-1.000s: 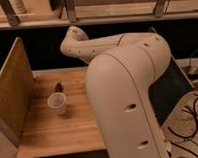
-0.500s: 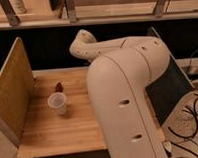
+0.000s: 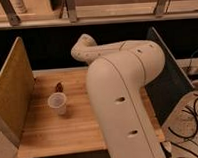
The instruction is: Place the bottle in the ceramic bowl
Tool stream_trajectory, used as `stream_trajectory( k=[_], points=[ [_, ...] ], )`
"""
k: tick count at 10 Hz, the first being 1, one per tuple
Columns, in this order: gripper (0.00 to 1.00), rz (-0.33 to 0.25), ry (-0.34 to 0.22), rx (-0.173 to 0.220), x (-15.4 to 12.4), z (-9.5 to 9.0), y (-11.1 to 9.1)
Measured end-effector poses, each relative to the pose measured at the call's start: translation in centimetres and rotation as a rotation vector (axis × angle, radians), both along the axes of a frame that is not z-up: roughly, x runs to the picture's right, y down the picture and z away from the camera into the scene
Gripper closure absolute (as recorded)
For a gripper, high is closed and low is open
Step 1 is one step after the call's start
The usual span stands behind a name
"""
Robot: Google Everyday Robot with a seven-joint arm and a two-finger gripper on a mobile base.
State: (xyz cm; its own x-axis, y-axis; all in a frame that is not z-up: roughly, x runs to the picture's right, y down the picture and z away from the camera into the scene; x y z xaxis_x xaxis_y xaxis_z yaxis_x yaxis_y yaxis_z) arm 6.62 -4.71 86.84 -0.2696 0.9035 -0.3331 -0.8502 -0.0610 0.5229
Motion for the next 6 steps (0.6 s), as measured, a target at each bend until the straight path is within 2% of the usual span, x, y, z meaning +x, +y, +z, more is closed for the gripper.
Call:
stream_trajectory(
  k=[1, 2, 6],
  points=[
    [0.95, 0.003, 0.001, -0.037, 0.41, -0.36, 0.99],
    [0.94, 0.003, -0.003, -0.055, 0.43, -0.61, 1.37],
    [0.94, 0.001, -0.004, -0.055, 0.33, -0.59, 1.39]
  ],
)
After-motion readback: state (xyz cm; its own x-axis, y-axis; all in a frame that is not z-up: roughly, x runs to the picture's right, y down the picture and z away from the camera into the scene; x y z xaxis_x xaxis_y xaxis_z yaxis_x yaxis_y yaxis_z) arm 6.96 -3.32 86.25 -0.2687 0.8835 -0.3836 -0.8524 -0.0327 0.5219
